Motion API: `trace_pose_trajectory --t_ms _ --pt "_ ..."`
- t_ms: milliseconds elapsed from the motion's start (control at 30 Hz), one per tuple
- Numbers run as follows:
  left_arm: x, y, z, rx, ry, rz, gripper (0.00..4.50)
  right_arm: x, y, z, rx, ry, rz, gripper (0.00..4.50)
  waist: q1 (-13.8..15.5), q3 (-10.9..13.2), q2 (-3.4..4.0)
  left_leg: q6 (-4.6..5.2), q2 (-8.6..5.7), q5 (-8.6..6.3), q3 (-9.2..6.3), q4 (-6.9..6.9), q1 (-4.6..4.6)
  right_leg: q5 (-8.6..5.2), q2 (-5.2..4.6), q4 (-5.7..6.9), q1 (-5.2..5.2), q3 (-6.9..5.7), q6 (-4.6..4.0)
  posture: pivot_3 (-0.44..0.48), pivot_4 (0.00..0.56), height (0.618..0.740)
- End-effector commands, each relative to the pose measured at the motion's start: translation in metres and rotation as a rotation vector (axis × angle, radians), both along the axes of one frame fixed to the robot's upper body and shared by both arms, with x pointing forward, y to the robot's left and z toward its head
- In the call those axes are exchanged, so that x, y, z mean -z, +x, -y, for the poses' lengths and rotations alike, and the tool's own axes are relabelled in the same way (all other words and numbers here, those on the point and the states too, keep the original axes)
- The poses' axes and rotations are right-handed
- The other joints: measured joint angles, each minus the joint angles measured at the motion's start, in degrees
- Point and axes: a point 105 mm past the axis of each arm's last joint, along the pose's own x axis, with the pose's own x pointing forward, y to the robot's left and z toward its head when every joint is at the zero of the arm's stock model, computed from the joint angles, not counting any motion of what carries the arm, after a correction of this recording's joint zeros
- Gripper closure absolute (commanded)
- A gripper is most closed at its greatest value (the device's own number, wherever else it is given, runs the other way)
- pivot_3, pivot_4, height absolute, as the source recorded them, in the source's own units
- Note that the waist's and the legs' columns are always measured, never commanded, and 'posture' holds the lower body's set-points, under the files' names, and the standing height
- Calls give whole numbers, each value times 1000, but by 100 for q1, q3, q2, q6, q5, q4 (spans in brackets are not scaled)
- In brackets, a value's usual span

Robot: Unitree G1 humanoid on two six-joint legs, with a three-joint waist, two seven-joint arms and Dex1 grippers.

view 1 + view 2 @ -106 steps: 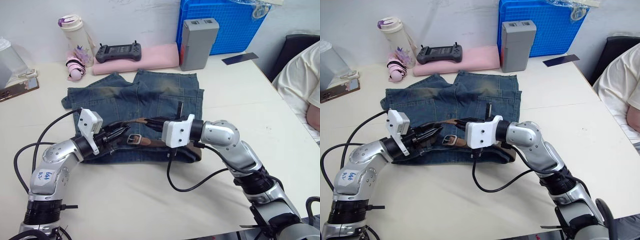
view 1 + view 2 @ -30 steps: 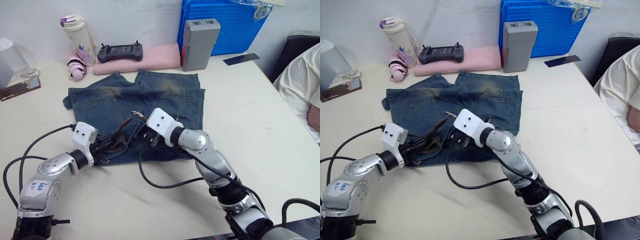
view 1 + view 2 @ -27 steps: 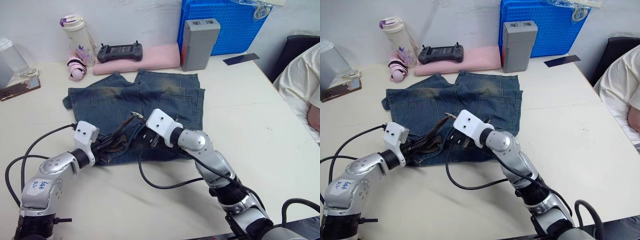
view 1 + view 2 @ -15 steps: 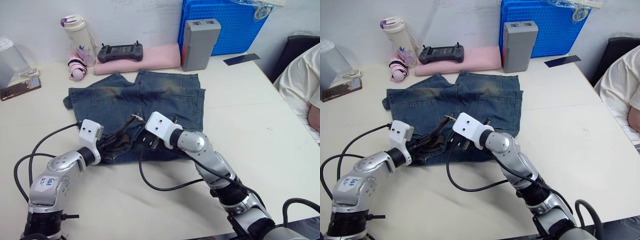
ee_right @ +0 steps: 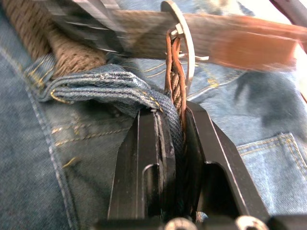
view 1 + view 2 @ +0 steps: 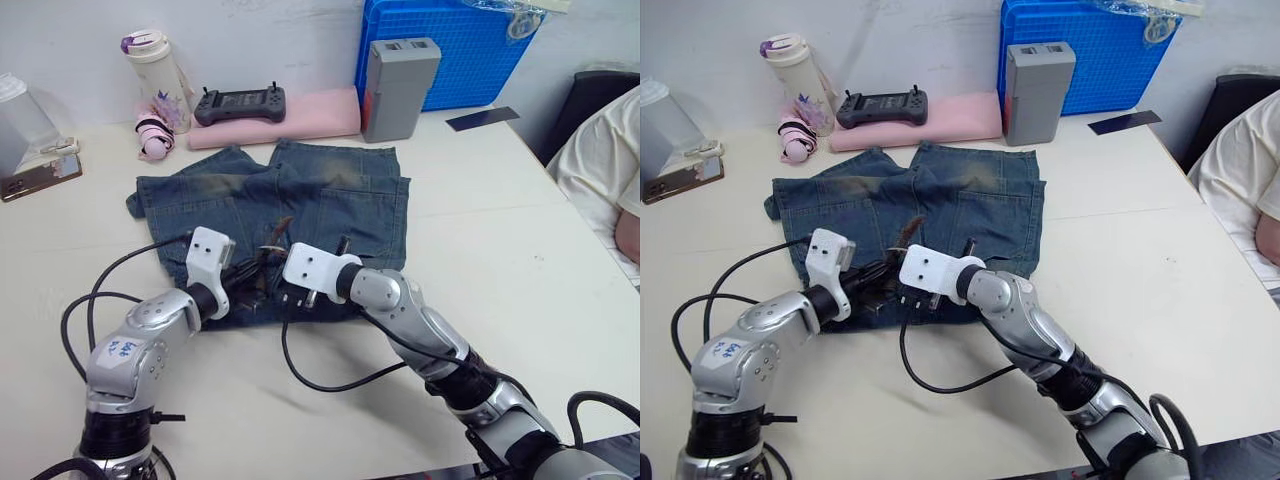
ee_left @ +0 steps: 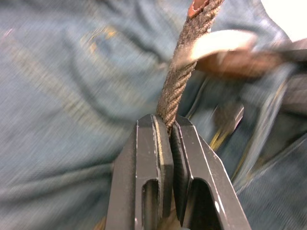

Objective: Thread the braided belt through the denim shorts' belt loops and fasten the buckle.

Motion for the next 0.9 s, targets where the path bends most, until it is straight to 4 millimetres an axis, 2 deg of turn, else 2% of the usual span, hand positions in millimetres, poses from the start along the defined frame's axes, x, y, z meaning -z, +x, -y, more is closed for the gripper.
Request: trace_pose_trajectory --t_ms 33,100,167,200,233,267,300,333,367,467,533,567,700,800,900 --pt "-7 1 11 39 7 38 4500 0 -7 -7 -59 -20 2 4473 -21 0 0 0 0 0 1 0 1 0 1 0 -1 0 0 0 150 676" --pt "-5 1 11 44 28 38 4500 0 -6 -4 -68 -30 4 4473 -23 0 0 -1 2 0 2 -3 1 0 1 0 -3 1 0 0 150 676" --pt "-2 0 10 58 66 40 4500 2 -9 6 -106 -54 -15 3451 -12 0 0 -1 2 1 1 -3 0 0 1 0 -3 0 0 0 150 676" --pt "0 -1 9 68 87 42 4500 2 -14 13 -145 -69 -26 3127 -8 0 0 -1 2 1 1 -2 0 0 1 -1 -2 -1 0 0 150 676" --pt "1 -2 9 77 100 43 4500 0 -18 18 -174 -71 -36 2612 2 0 0 -1 1 1 1 -1 0 0 1 -2 -1 0 0 0 150 676" --pt "2 -3 8 83 105 43 4500 -6 -22 22 -201 -52 -52 2119 16 0 0 0 0 0 0 -2 0 0 0 -6 2 -1 0 0 150 676" --pt "3 -3 7 85 120 44 4500 -15 -25 25 -226 -24 -59 1824 17 0 0 0 0 0 -1 -1 -1 0 -1 -9 3 -2 0 0 150 676" --pt "5 -4 5 91 142 44 4500 -26 -26 28 -249 0 -58 1197 14 1 -1 1 0 0 -1 -2 -1 1 0 -13 3 -1 2 0 150 676" --pt "6 -4 3 95 158 44 4500 -36 -25 32 -262 13 -45 1006 14 2 -2 1 0 0 0 -2 -2 1 0 -14 4 -1 3 0 150 676" --pt "9 -4 1 102 185 49 4500 -62 -17 37 -281 24 66 1006 -12 2 0 0 3 0 1 -4 -1 2 1 -13 2 0 3 0 150 676" --pt "11 -4 -1 113 228 62 4500 -82 -1 34 -249 32 214 1006 -9 2 0 -1 3 1 1 -6 0 2 2 -12 2 -1 3 0 150 676" --pt "11 -4 -1 120 248 70 4500 -85 5 33 -242 -4 292 1006 -9 2 0 -2 4 1 1 -7 2 2 2 -12 2 -1 3 0 150 676" --pt "13 -4 -1 139 325 112 4500 -77 21 25 -260 -157 479 1006 0 2 -1 -1 2 1 2 -7 2 2 1 -13 3 -1 3 0 150 676" --pt "13 -3 -3 142 376 145 4500 -63 28 22 -292 -265 544 1006 0 2 -1 0 1 1 2 -7 -1 2 0 -14 0 -2 3 0 150 676" --pt "11 -2 -3 146 430 185 4500 -53 30 18 -320 -297 554 1006 -3 2 -1 0 1 1 3 -6 -2 2 0 -13 -1 -1 3 0 150 676"
